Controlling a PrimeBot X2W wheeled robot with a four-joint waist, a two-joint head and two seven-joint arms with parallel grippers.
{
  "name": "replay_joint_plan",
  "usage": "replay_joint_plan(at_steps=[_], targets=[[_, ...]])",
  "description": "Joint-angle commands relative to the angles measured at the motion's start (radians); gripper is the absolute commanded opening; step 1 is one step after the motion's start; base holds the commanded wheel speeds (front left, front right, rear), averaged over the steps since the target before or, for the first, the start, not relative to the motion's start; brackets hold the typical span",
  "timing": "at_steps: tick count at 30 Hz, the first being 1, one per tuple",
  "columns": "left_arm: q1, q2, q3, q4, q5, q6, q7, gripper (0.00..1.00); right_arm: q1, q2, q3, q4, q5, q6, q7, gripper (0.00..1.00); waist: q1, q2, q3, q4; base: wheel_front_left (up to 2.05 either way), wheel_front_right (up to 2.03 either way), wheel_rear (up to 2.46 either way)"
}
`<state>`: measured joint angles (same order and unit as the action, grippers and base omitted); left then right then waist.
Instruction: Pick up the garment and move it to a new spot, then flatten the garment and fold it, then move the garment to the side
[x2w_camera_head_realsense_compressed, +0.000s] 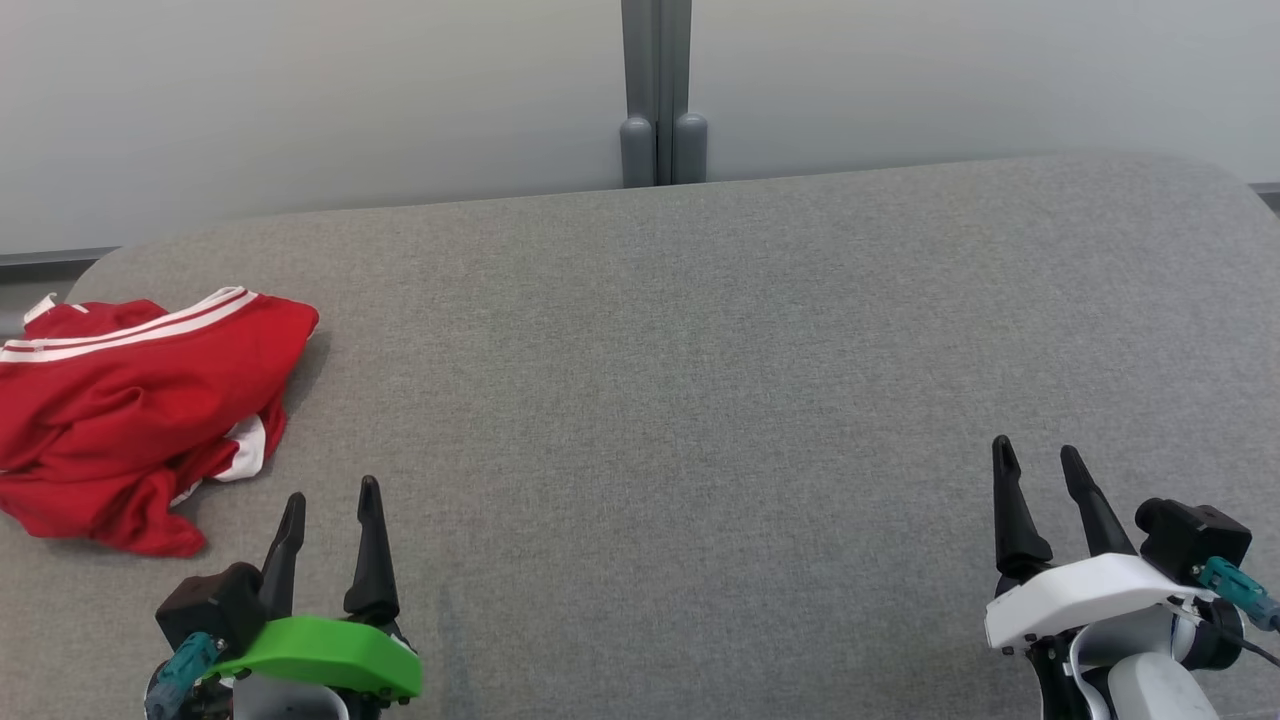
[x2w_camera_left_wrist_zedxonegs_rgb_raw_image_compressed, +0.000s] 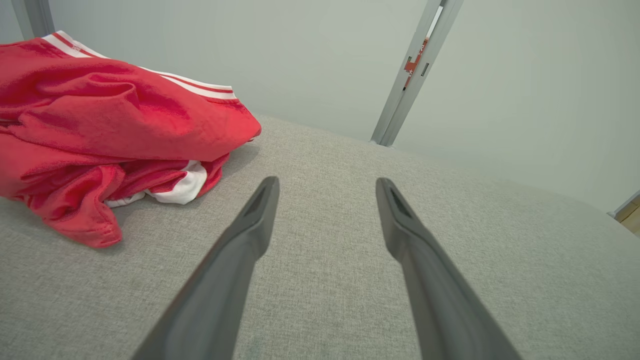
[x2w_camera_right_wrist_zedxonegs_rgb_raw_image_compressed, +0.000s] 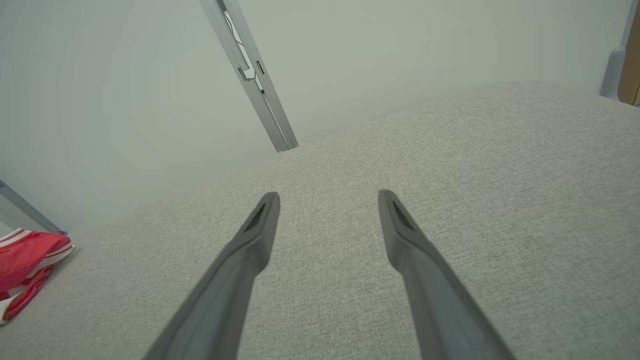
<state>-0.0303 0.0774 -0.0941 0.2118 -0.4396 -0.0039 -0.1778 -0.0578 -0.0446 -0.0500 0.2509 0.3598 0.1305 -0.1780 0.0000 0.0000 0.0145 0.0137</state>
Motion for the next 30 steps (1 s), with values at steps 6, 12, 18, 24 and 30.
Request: replay_joint_plan(at_steps=[6,12,18,24,30], targets=[[0.012,0.002,0.006,-0.013,0.063,0.009,-0.021,1.00,-0.010,-0.006,-0.001,-0.001,-0.070,0.000,-0.022,1.00,0.0000,0.0000,0.001,0.004,0.00,0.00,0.00],[0.018,-0.003,0.013,-0.020,0.099,0.012,-0.034,1.00,-0.011,-0.006,0.002,0.003,-0.115,0.000,-0.034,1.00,0.0000,0.0000,0.004,0.005,0.00,0.00,0.00],[0.019,-0.007,0.017,-0.020,0.133,0.012,-0.047,1.00,-0.011,-0.007,0.004,0.000,-0.155,0.000,-0.047,1.00,0.0000,0.0000,0.004,0.006,0.00,0.00,0.00],[0.022,-0.010,0.026,-0.028,0.168,0.014,-0.059,1.00,-0.010,-0.007,0.004,-0.011,-0.192,0.000,-0.058,1.00,0.0000,0.0000,0.004,0.006,0.00,0.00,0.00],[0.027,-0.013,0.034,-0.032,0.193,0.017,-0.070,1.00,-0.008,-0.007,0.007,-0.021,-0.231,0.000,-0.069,1.00,0.0000,0.0000,0.002,0.005,0.00,0.00,0.00]])
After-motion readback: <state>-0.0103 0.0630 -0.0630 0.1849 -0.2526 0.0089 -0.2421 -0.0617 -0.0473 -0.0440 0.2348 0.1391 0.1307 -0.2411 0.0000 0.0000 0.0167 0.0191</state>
